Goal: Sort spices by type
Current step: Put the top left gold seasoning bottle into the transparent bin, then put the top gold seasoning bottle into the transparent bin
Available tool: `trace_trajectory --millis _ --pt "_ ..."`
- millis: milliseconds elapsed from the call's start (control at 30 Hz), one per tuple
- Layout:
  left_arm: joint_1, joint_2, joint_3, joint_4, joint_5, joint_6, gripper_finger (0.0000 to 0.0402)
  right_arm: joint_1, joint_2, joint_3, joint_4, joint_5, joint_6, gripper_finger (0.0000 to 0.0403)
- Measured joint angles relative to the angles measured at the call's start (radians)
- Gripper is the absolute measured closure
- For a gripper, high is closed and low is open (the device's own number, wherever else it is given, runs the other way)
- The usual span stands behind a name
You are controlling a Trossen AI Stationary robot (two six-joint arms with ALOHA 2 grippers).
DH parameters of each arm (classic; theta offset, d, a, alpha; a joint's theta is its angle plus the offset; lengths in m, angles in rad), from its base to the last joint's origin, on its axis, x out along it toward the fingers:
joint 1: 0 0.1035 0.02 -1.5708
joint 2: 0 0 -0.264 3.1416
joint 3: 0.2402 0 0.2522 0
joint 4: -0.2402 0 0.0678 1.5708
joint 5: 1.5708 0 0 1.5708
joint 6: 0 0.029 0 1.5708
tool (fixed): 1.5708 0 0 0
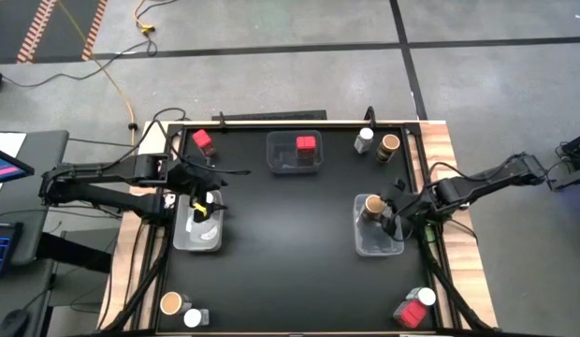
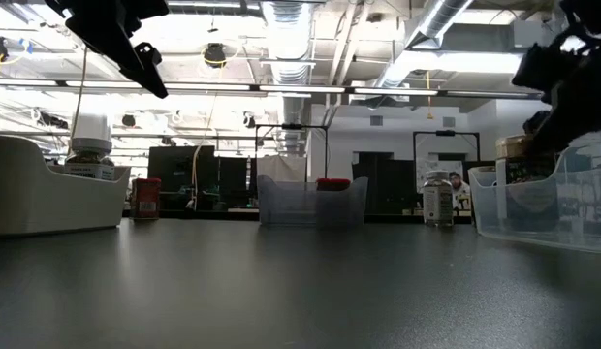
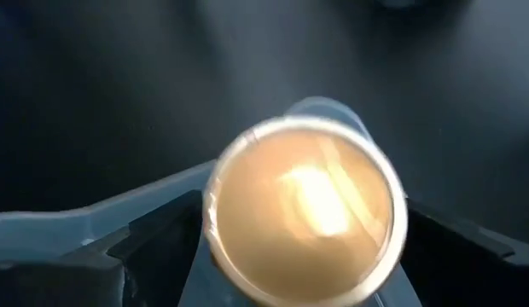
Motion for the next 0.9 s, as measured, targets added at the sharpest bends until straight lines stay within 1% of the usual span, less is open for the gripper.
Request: trace_trajectory --millis 67,433,633,800,900 --pt "0.000 0.000 0.000 0.000 0.000 0.000 0.0068 0.000 -0.008 0.020 -0.008 0.000 -0.001 0.0017" --pt "0.000 0.000 0.000 0.000 -0.001 -0.001 0.0068 0.002 -0.012 0.181 -0.172 0.000 0.001 0.0017" --pt "0.000 0.000 0.000 -0.002 -0.001 -0.105 0.0068 0.002 -0.012 0.268 -0.249 0.000 -0.001 0.0018" --pt "0.000 0.000 0.000 -0.002 -0.001 -0.084 0.0068 0.000 -0.012 0.323 -0.313 0.000 -0.014 0.0018" --pt "0.000 0.000 0.000 -0.002 0.000 -0.076 0.0068 0.000 -0.012 0.331 -0.308 0.001 -0.046 0.0018"
